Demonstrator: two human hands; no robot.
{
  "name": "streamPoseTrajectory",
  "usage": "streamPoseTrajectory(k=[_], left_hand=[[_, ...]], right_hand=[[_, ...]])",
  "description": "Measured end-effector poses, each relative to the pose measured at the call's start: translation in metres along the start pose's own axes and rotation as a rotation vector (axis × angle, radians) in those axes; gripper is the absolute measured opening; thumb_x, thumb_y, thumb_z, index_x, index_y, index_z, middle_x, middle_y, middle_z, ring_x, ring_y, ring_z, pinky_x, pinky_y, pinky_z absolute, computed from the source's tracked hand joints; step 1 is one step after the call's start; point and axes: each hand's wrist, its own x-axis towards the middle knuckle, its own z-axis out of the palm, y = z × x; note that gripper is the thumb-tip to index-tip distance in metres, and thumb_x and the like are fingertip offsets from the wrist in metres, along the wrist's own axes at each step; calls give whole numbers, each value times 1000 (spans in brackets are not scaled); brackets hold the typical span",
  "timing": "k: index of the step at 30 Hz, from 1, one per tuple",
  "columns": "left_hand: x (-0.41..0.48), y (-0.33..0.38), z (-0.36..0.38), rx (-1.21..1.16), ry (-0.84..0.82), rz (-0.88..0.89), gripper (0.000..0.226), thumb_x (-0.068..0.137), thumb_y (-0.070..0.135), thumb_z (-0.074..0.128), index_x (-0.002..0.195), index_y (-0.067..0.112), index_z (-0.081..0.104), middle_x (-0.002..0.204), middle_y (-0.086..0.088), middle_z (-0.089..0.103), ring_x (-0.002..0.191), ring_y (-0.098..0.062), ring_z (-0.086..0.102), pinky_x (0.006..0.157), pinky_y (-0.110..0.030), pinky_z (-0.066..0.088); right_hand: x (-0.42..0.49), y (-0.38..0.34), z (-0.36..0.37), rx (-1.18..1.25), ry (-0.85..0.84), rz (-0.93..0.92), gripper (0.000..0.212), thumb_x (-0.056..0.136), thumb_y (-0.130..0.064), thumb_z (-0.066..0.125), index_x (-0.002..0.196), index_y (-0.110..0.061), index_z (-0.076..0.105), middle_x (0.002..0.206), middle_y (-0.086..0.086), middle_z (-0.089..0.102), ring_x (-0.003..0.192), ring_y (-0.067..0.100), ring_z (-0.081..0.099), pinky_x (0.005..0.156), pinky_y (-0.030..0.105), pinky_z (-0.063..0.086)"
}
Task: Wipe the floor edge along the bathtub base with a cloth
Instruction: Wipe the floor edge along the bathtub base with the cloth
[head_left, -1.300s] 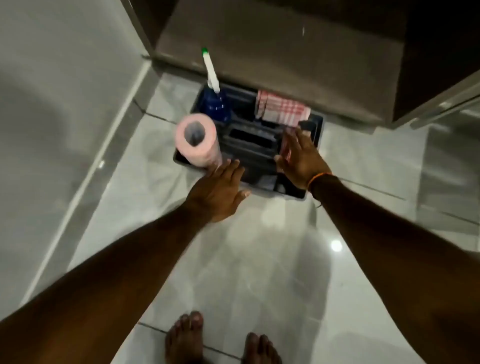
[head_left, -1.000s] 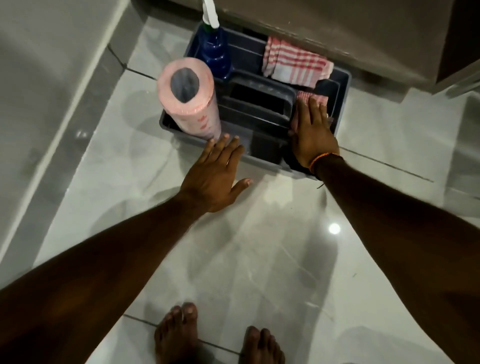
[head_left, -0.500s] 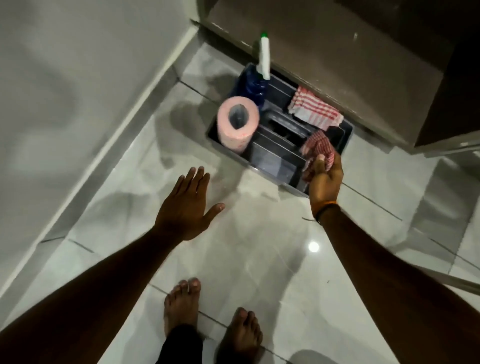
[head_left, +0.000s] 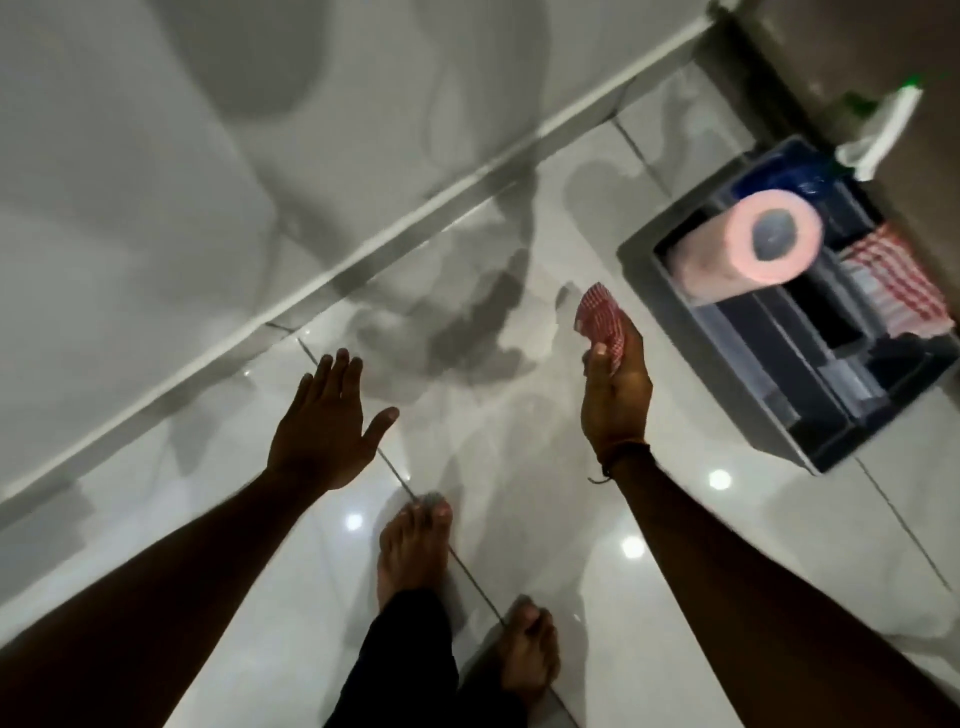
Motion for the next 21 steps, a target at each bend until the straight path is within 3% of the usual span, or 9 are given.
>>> streamPoseTrajectory(k=[1, 3, 6, 8, 10, 12, 15, 18, 21], left_hand=[[2, -8, 9, -4, 5, -15, 99, 96, 74, 19, 164, 2, 18, 175, -20, 15, 163, -35, 12, 132, -50, 18], [10, -27, 31, -17, 3, -46, 97, 97, 72, 20, 164, 2, 17, 175, -20, 14, 163, -36, 13, 131, -52, 21], [24, -43, 62, -62, 36, -71, 96, 99, 71, 25, 164, 1, 15, 175, -20, 11, 163, -37, 12, 130, -54, 23], [31, -47, 81, -90, 81, -66, 99, 96, 71, 33, 163, 0, 16, 176, -21, 8, 163, -38, 9, 130, -53, 22], [34, -49, 94, -85, 121, -64, 101, 96, 71, 38, 163, 0, 16, 176, -20, 6, 164, -37, 5, 132, -52, 20], [33, -52, 100, -67, 161, -35, 99, 97, 69, 38, 163, -2, 18, 176, -22, 7, 164, -38, 6, 131, -55, 21], [33, -61, 103, -27, 208, 22, 94, 99, 63, 40, 161, -6, 22, 174, -25, 12, 163, -41, 10, 128, -60, 26], [34, -72, 108, 44, 214, 87, 90, 102, 58, 38, 158, -11, 24, 172, -30, 15, 162, -44, 12, 127, -62, 26], [37, -81, 118, 144, 172, 128, 89, 105, 57, 32, 157, -14, 23, 171, -34, 13, 162, -47, 7, 126, -64, 24]], right_hand=[[11, 5, 13, -75, -53, -73, 53, 109, -23, 41, 160, -7, 42, 148, 18, 64, 135, 36, 63, 117, 53, 51], [39, 23, 47, -225, -165, -257, 52, 112, -13, 40, 164, -8, 36, 169, 12, 44, 160, 29, 39, 132, 53, 33], [66, 54, 97, -599, -369, -385, 62, 111, -5, 42, 169, -7, 20, 179, 18, 16, 168, 39, 9, 135, 60, 21], [62, 73, 122, -824, -426, -409, 74, 109, -24, 49, 170, -7, 12, 179, 22, 9, 166, 47, 5, 136, 62, 19], [57, 82, 134, -917, -386, -433, 81, 109, -51, 43, 171, -9, 11, 179, 21, 11, 165, 49, 9, 136, 58, 18], [75, 80, 135, -941, -309, -438, 80, 110, -56, 33, 171, -9, 9, 180, 20, 8, 166, 47, 7, 137, 55, 15], [146, 59, 129, -988, -143, -328, 79, 111, -47, 28, 169, -1, 1, 178, 29, -4, 166, 50, -5, 139, 55, 0], [234, 28, 112, -944, 26, -109, 76, 113, -38, 29, 167, 7, -2, 174, 36, -7, 163, 55, -7, 136, 60, -3], [312, 3, 89, -888, 32, 86, 74, 114, -39, 25, 167, 4, -5, 176, 32, -10, 164, 52, -8, 135, 60, -6]])
